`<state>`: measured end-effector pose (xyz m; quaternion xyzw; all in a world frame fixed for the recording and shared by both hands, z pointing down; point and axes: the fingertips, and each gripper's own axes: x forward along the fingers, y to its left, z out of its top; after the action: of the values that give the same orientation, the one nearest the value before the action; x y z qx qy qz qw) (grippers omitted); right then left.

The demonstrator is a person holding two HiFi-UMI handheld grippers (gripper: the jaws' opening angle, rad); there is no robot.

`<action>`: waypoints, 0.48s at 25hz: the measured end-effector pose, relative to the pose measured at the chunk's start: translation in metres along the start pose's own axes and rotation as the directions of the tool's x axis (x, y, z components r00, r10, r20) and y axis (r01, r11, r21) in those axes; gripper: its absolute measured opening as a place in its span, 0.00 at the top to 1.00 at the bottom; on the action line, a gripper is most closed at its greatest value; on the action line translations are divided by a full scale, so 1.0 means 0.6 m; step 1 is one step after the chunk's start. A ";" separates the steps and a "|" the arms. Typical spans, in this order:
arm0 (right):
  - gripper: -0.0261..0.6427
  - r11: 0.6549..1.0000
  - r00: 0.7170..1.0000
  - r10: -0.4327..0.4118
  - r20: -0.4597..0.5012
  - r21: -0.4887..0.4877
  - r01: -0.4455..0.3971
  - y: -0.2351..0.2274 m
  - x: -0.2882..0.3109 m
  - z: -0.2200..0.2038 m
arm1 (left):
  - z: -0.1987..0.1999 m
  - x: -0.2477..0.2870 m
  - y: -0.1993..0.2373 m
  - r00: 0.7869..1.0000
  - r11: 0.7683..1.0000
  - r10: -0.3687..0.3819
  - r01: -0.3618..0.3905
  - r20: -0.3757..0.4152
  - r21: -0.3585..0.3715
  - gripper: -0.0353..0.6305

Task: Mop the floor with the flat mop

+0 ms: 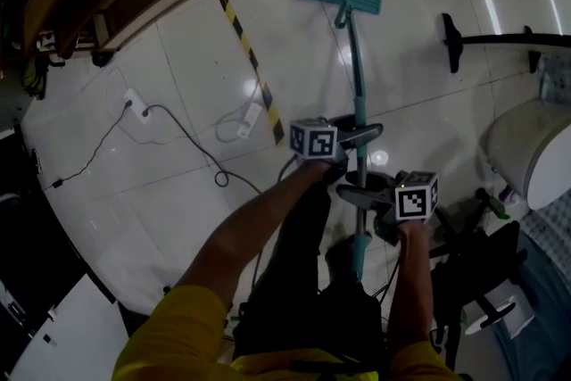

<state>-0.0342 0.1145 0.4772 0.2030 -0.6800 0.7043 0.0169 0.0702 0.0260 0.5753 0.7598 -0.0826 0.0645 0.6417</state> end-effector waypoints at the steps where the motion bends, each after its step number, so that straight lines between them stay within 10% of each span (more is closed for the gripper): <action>1: 0.51 1.000 1.000 0.003 -0.028 -0.005 -0.003 0.002 -0.001 -0.037 | -0.036 -0.008 -0.006 1.000 1.000 0.012 -0.012 -0.011 0.006 0.38; 12: 0.54 0.998 0.982 -0.002 -0.188 -0.068 -0.010 -0.034 -0.044 -0.275 | -0.273 -0.037 -0.008 0.998 0.998 0.054 -0.054 0.012 0.019 0.40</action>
<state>-0.0473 0.2821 0.4898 0.1338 -0.6995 0.6967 0.0864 0.0505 0.1889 0.5937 0.7639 -0.1059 0.0783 0.6317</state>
